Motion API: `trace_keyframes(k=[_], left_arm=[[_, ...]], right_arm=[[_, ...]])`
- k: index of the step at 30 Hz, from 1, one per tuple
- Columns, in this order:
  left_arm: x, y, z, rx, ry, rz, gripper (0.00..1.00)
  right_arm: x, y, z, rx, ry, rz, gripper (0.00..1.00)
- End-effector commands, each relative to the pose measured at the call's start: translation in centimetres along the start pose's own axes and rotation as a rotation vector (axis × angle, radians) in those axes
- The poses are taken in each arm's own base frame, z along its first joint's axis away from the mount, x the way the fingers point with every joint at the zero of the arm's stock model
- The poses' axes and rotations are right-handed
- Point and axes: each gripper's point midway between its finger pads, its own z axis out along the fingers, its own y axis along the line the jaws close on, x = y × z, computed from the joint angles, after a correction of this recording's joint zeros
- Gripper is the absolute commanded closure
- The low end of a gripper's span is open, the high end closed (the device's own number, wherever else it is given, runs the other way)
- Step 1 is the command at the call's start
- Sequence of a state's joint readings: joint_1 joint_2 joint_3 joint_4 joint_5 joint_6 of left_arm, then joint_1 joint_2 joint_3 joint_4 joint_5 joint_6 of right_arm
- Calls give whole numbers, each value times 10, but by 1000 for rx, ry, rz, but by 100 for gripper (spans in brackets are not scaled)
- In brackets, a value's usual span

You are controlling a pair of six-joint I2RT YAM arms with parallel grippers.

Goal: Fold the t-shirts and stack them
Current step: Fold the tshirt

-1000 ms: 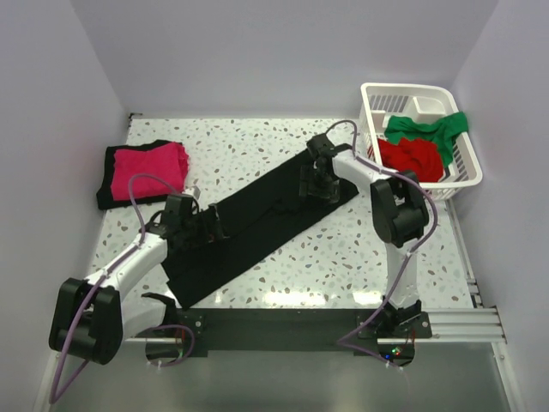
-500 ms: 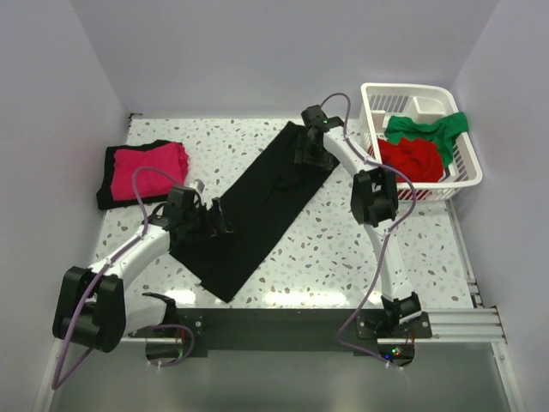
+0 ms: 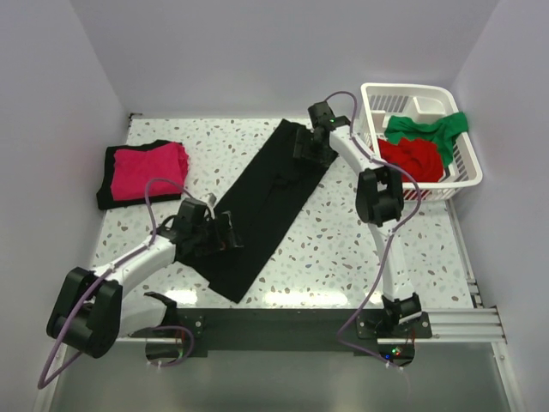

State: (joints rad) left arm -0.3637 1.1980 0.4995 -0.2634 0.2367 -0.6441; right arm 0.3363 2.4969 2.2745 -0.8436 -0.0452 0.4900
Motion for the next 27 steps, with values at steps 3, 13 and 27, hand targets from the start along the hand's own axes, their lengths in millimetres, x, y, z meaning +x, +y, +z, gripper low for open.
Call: trace_keyframes(k=[3, 13, 27], left_arm=[[44, 0, 2, -18, 66, -62, 3], [88, -50, 5, 74, 122, 6, 3], [128, -136, 11, 152, 179, 258, 3]], right_arm=[[-43, 41, -85, -155, -161, -34, 23], [-8, 27, -122, -153, -125, -25, 23], [124, -29, -158, -88, 52, -46, 23]])
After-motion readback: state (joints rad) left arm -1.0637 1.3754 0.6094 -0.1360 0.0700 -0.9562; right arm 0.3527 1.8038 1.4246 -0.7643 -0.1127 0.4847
